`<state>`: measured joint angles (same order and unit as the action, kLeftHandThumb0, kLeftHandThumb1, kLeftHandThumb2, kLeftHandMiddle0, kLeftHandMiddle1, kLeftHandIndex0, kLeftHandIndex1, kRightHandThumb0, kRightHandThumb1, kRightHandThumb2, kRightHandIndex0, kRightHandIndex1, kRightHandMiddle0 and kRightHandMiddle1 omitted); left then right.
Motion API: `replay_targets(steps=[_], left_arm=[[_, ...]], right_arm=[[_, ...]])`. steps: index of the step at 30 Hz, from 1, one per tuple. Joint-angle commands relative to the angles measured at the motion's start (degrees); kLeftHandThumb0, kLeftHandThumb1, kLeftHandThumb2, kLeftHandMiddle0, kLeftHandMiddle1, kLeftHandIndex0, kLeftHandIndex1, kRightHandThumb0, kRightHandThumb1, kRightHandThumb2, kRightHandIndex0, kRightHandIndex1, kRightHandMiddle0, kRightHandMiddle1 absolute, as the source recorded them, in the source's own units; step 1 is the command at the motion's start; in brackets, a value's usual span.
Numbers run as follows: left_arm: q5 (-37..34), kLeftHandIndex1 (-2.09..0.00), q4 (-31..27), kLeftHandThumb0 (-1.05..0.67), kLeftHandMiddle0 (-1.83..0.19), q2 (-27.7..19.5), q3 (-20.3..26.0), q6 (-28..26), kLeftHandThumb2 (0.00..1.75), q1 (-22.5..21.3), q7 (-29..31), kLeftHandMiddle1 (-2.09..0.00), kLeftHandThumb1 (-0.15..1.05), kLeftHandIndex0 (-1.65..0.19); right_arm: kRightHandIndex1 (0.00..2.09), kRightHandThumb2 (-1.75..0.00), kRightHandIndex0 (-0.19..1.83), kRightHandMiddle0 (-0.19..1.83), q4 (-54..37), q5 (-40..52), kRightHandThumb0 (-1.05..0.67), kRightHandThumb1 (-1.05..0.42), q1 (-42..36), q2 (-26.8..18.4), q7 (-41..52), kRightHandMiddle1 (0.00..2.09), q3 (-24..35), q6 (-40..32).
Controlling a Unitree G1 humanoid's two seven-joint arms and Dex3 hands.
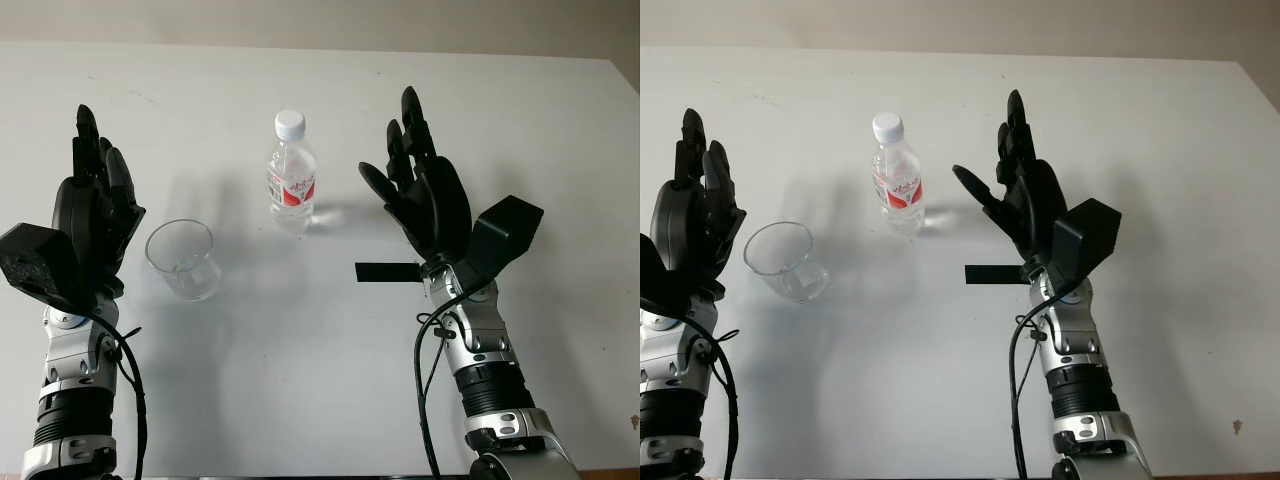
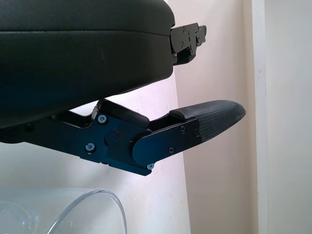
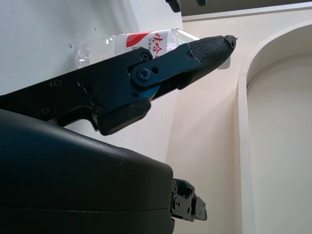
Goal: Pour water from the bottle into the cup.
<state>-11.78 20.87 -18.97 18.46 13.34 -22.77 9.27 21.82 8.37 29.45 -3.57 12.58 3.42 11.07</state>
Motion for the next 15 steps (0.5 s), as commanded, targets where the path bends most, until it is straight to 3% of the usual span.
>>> replay_targets(steps=[1, 15], left_arm=[[-0.02, 0.00, -0.77, -0.72, 0.19, -0.57, -0.05, -0.12, 0.75, -0.38, 0.24, 0.00, 1.05, 0.19], [-0.14, 0.00, -0.80, -0.72, 0.19, 0.12, -0.14, 0.92, 0.75, 0.69, 0.08, 0.00, 1.05, 0.19]], right_arm=[[0.00, -0.05, -0.19, -0.19, -1.46, -0.06, -0.84, -0.98, -0.52, -0.19, 0.02, 0.00, 0.03, -0.42], [0.00, -0.05, -0.19, -0.19, -0.99, -0.78, -0.87, -0.96, -0.63, -1.15, 2.37, 0.00, -0.68, -1.06]])
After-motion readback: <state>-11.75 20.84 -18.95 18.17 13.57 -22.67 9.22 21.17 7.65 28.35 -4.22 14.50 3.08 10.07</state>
